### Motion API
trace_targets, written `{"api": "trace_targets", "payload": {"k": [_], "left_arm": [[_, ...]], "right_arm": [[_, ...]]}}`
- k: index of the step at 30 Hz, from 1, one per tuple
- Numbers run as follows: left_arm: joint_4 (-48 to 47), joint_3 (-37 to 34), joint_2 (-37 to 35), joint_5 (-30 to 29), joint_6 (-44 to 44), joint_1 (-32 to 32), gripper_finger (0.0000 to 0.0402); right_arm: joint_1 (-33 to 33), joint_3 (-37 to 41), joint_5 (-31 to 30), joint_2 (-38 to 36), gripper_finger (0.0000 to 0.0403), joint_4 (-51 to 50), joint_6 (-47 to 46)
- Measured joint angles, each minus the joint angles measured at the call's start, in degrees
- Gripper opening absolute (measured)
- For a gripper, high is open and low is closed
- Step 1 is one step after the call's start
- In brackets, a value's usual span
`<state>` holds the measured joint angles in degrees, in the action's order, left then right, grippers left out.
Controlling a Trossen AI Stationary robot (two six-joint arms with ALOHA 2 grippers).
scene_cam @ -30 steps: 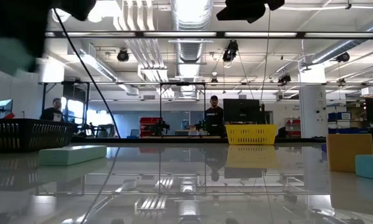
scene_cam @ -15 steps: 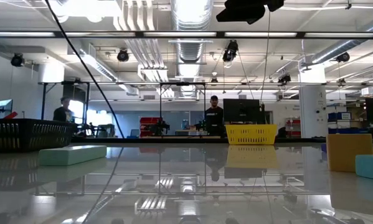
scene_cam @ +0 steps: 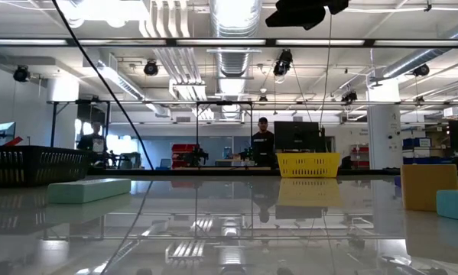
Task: Sort & place blocks by color
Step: Put the light blue block into the red bin
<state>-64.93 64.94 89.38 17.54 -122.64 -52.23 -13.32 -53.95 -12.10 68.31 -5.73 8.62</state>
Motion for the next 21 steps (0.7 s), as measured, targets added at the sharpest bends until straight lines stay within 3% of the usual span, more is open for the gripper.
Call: {"api": "trace_targets", "payload": {"k": [12, 21], "left_arm": [[0.0, -1.6, 0.1, 0.0, 0.2, 0.0, 0.0154], [0.0, 1.5, 0.1, -1.9, 0.2, 0.0, 0.0155]], "right_arm": [[0.0, 0.1, 0.0, 0.0, 0.0283, 0.0, 0.0], [0.0, 0.2, 0.0, 0.0, 0.0283, 0.0, 0.0]]}}
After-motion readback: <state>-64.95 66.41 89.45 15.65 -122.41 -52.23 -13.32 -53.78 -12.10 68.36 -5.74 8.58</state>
